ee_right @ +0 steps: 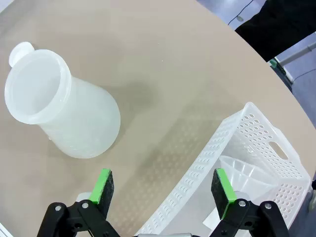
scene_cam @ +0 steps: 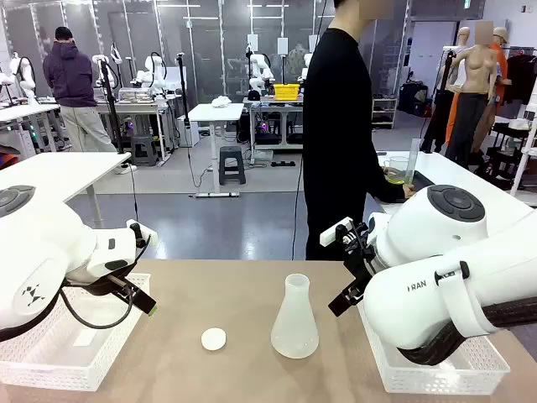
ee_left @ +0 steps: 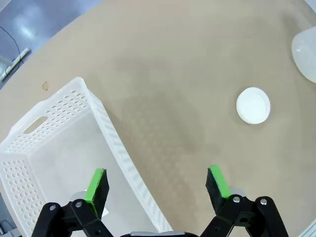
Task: Prepare the solutions needed for the experiment.
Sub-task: Pick up the Plastic Funnel and insert it into the Big flask.
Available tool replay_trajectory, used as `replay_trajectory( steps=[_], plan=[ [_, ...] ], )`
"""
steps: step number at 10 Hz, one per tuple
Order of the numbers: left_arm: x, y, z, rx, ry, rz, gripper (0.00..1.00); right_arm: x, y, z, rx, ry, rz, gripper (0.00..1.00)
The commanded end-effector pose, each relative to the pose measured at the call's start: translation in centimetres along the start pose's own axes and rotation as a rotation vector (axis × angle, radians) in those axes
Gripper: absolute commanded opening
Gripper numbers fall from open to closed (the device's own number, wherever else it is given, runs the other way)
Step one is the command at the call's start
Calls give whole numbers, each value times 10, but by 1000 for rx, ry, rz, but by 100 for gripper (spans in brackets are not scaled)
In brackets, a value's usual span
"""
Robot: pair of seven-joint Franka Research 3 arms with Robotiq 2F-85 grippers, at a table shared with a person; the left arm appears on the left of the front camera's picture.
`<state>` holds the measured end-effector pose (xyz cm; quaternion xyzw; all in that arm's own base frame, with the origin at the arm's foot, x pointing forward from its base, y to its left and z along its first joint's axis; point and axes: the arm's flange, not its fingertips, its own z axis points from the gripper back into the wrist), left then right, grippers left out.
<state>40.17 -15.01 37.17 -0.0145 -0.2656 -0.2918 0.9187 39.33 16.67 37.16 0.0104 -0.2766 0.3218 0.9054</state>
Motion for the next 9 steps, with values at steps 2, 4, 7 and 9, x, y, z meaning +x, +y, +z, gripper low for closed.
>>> replay_trajectory(
  steps=[2,4,7,9],
  plan=[
    [0,0,0,0,0,0,100,0,0,0,0,0,0,100],
    [0,0,0,0,0,0,100,0,0,0,0,0,0,100],
    [0,0,0,0,0,0,100,0,0,0,0,0,0,100],
    [0,0,0,0,0,0,100,0,0,0,0,0,0,100]
  ],
)
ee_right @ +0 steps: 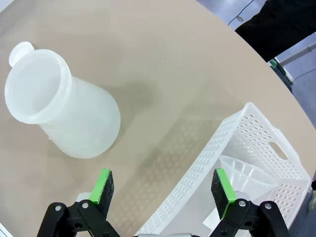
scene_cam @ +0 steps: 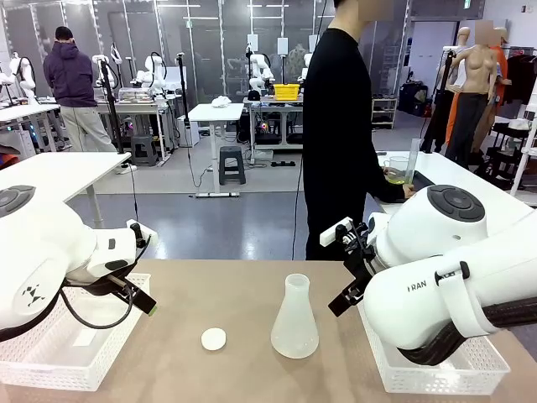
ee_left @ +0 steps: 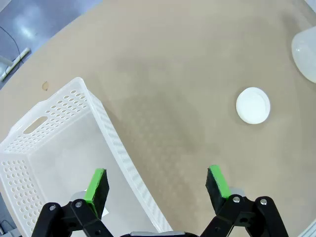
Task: Prepare the solutions needed for the experiment.
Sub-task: Pick up the Plastic Funnel and insert it into the Big flask.
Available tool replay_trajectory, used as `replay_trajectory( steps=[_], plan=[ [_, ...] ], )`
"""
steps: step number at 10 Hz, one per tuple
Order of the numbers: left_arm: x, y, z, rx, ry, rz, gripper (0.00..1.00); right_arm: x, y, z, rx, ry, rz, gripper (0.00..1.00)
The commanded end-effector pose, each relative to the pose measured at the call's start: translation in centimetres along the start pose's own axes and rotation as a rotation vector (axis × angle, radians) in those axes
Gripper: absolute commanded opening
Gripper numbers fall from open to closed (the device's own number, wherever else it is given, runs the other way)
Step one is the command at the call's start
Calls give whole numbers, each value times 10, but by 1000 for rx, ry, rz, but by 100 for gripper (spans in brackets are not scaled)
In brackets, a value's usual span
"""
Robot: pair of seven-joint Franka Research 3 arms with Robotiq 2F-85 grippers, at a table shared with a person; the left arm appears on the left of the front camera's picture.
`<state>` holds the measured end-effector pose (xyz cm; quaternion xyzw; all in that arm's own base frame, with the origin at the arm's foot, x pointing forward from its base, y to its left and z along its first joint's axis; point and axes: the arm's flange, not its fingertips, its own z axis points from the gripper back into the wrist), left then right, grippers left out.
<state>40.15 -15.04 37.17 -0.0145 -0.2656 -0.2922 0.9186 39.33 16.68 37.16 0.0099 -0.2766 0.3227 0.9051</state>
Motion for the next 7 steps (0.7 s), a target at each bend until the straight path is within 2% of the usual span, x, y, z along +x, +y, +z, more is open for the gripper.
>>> replay_trajectory(
  steps=[1,7],
  plan=[
    [0,0,0,0,0,0,100,0,0,0,0,0,-2,100],
    [0,0,0,0,0,0,100,0,0,0,0,0,-2,100]
  ],
)
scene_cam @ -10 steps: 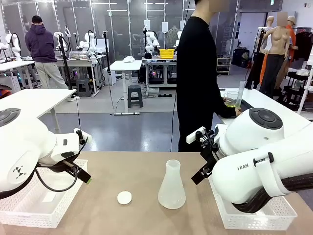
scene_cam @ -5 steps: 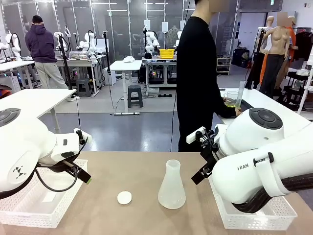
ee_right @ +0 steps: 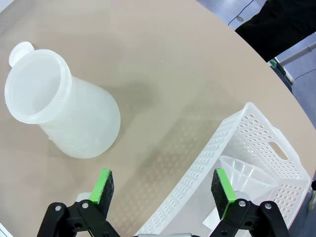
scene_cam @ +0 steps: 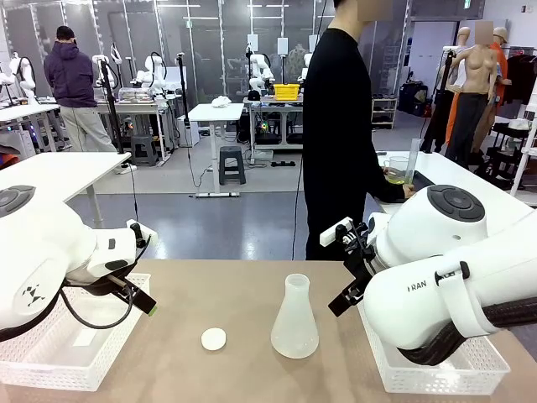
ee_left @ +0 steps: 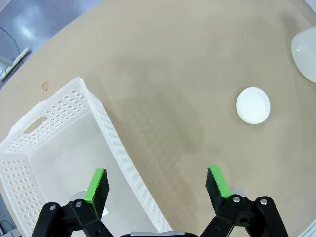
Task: Prepare the solutions needed for the experiment.
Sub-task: Pick up the Plastic Funnel and insert it into the Big flask.
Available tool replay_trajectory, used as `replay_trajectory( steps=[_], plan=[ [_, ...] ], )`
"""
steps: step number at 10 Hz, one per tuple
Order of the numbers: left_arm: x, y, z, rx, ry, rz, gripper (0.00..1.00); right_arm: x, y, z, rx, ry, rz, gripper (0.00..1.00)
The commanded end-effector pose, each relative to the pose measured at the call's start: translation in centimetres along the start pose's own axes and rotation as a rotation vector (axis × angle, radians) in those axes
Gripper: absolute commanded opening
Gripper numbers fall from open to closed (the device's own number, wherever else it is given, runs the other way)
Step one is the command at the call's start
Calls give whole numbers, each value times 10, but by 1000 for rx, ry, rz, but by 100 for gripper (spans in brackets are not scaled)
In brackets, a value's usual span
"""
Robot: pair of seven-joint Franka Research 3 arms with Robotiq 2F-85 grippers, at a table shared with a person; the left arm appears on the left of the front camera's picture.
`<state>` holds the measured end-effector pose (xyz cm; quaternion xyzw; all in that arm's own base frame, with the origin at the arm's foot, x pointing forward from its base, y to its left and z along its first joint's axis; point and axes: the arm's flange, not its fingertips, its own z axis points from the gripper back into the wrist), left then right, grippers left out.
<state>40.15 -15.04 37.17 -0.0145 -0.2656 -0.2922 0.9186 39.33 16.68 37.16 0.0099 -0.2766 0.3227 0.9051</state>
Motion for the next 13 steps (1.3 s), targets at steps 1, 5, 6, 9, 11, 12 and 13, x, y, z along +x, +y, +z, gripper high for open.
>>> replay_trajectory(
  steps=[1,5,6,9,11,12,13],
  plan=[
    [0,0,0,0,0,0,100,0,0,0,0,0,-2,100],
    [9,5,37,93,-28,-9,100,16,-2,45,-86,-42,-8,100],
    [7,3,47,114,-19,-10,100,22,-1,62,-112,-50,-28,100],
    [1,-3,71,47,-49,2,100,31,10,94,-150,-81,-38,100],
    [17,8,64,81,-56,-21,100,28,-3,96,-131,-92,-9,100],
    [17,8,64,81,-56,-21,100,28,-3,96,-131,-92,-9,100],
    [17,8,64,81,-56,-21,100,28,-3,96,-131,-92,-9,100]
  ],
)
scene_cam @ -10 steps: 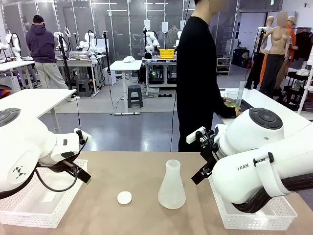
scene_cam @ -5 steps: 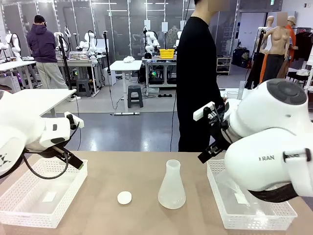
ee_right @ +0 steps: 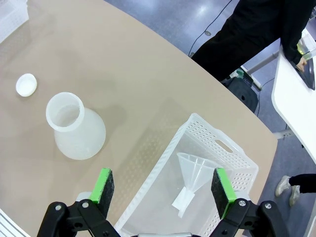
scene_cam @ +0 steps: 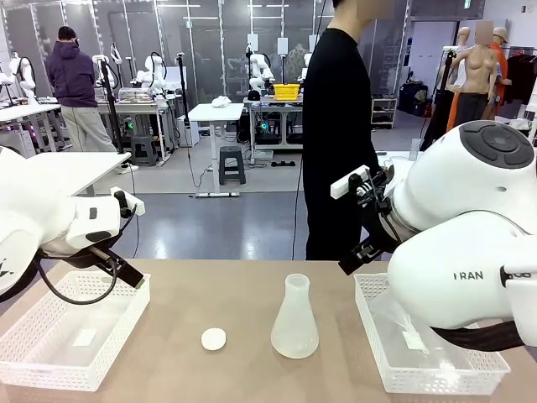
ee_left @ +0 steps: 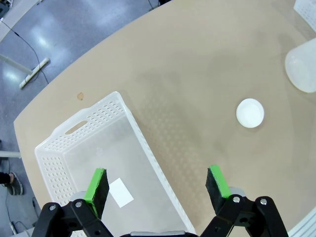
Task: Prepare the solutions needed for the experiment.
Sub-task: Pick up the Plastic Funnel and insert it into the Big flask.
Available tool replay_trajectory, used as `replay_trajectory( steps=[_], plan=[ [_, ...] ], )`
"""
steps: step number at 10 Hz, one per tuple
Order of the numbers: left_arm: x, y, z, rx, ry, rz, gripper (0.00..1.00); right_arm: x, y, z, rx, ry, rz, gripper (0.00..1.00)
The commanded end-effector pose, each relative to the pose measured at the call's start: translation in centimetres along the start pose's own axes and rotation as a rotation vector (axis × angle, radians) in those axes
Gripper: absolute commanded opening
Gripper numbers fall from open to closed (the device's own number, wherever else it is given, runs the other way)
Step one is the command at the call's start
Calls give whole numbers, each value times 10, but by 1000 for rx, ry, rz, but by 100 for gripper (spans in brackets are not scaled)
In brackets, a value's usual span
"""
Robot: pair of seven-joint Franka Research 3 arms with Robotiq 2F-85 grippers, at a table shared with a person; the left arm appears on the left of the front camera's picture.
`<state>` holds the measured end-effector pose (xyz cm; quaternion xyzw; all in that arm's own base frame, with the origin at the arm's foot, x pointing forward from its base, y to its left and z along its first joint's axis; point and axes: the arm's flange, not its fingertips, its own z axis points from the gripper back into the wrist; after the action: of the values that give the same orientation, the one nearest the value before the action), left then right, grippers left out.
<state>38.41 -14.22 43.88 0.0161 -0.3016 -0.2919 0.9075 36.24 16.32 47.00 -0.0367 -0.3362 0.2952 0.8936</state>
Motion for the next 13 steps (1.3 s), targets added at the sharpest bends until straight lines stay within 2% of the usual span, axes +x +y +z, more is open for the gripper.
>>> replay_trajectory(
  steps=[1,2,3,4,5,6,7,10,11,12,13],
  plan=[
    [-1,2,-4,4,-1,3,100,0,-2,-4,7,-8,6,100],
    [0,0,0,0,0,0,100,0,0,0,0,0,0,100],
    [10,14,-13,-130,-44,144,100,7,-10,-11,148,-103,-200,100],
    [18,27,-18,-209,-96,293,100,10,-14,-14,194,-115,-287,100],
    [24,36,-17,-352,-151,403,100,14,-15,-15,264,-128,-311,100],
    [27,43,-20,-378,-193,463,100,20,-16,-20,323,-137,-373,100],
    [15,15,-13,-191,-50,280,100,9,-8,-11,158,-71,-253,100],
    [15,15,-13,-191,-50,280,100,9,-8,-11,158,-71,-253,100],
    [17,17,-18,-242,-65,320,100,14,-10,-15,195,-81,-284,100],
    [24,25,-33,-351,-19,363,100,20,-19,-29,277,-96,-374,100],
    [30,44,-46,-486,-19,497,100,20,-29,-35,398,-112,-472,100]
  ],
)
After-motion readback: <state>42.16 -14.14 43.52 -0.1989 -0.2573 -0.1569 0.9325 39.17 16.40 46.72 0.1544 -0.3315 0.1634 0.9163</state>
